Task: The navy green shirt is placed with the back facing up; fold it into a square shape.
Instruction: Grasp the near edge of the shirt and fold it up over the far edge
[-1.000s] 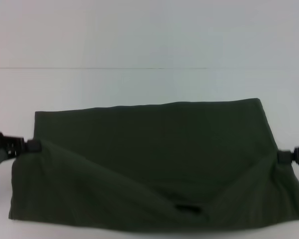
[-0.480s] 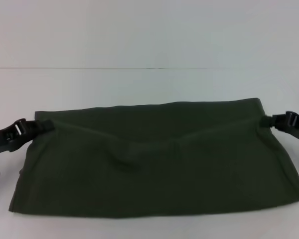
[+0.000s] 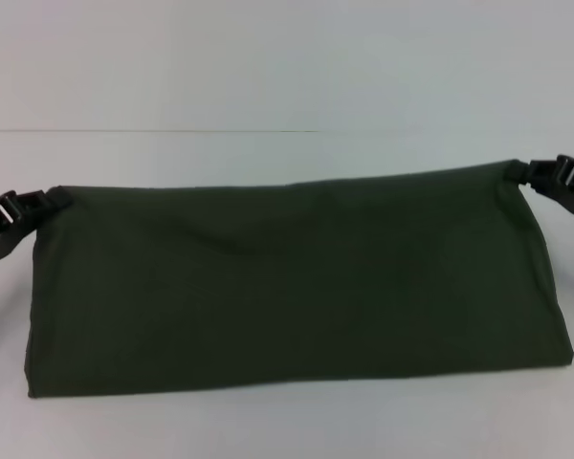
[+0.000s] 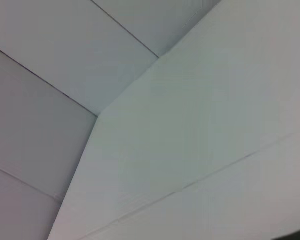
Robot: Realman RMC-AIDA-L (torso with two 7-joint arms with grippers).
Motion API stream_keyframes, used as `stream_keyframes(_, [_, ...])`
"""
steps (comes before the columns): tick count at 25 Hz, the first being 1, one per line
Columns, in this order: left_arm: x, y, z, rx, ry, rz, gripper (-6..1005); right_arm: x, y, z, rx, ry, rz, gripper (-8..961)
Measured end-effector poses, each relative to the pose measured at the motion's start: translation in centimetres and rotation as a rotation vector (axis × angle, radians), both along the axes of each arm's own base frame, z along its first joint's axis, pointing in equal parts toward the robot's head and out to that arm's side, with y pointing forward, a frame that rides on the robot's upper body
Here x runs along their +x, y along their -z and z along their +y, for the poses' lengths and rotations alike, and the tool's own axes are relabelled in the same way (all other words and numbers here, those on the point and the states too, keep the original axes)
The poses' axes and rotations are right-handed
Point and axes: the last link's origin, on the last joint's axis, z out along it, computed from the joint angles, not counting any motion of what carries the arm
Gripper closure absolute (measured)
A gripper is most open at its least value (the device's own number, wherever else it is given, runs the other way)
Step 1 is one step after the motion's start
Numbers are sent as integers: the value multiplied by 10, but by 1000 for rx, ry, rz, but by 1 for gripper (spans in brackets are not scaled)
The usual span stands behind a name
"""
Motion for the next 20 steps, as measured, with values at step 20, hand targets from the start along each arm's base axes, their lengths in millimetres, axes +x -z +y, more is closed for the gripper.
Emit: stream_keyframes(20, [8, 34, 31, 79, -77, 108, 964, -10, 35, 28, 96, 54, -153, 910])
